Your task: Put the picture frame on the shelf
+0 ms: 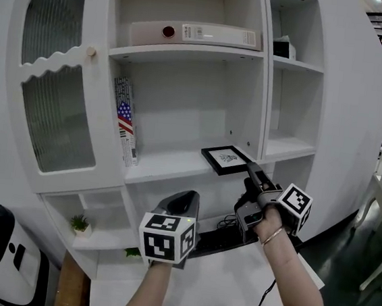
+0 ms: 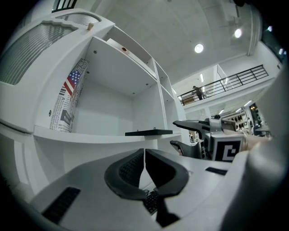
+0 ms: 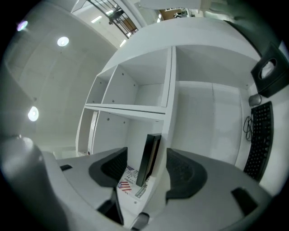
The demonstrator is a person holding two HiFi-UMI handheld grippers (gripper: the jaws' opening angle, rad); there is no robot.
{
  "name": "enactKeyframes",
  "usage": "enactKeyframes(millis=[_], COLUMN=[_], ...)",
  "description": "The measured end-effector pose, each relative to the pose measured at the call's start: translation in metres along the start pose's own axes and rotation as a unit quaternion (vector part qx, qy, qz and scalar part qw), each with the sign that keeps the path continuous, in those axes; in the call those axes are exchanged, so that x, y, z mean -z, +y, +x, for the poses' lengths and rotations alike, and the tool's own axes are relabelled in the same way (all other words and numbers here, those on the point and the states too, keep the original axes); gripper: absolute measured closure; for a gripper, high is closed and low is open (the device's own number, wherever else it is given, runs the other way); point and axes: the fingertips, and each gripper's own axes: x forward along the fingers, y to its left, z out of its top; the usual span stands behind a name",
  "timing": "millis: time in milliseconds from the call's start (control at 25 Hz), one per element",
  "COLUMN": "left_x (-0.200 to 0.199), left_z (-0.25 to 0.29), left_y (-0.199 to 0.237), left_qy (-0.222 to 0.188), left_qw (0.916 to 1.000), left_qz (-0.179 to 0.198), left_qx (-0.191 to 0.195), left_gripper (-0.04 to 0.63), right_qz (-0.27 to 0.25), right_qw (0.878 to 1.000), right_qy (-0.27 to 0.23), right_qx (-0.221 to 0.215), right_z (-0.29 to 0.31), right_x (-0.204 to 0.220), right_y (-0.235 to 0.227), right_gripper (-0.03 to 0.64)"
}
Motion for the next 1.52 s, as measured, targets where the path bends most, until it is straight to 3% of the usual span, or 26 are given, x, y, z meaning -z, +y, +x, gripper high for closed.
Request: enactKeyframes(millis=[320,600,720,960,1120,1520], left_x=[0.004,0.003,0.002,0.006,0.004,0.003], left_z=[-0.001,-0.003,-0.004,-0.005,-0.006,-0.002], left_y=[-0.014,-0.019,-0.02,-0.022,-0.023,-0.018], left_qy=[0.005,0.004,0.001,0.004,0.002,0.002], left_qw=[0.9999,0.9997,0.9998,0.9997,0.9997,0.9997], left_qz=[0.012,0.014,0.011,0.008,0.011,0.02], left_qx=[0.011,0.019,0.019,0.022,0.021,0.01], left_gripper=[0.575,0.575,0.575,0.575,0.575,0.575], right_qz=[-0.135,-0.279,-0.342,-0.493,-0.549,-0.604], right_qw=[0.99,0.959,0.937,0.864,0.828,0.784], right_qy=[0.034,0.051,0.066,0.092,0.102,0.115], right_qx=[0.009,0.018,0.019,0.042,0.057,0.08], right_z=[-0.02,-0.026,-0.025,-0.022,-0.017,0.003], right_x=[0.013,0.02,0.028,0.042,0.045,0.046], right_y=[0.009,0.029,0.037,0.043,0.04,0.031], right_gripper=[0.362,0.362,0.362,0.365,0.374,0.385])
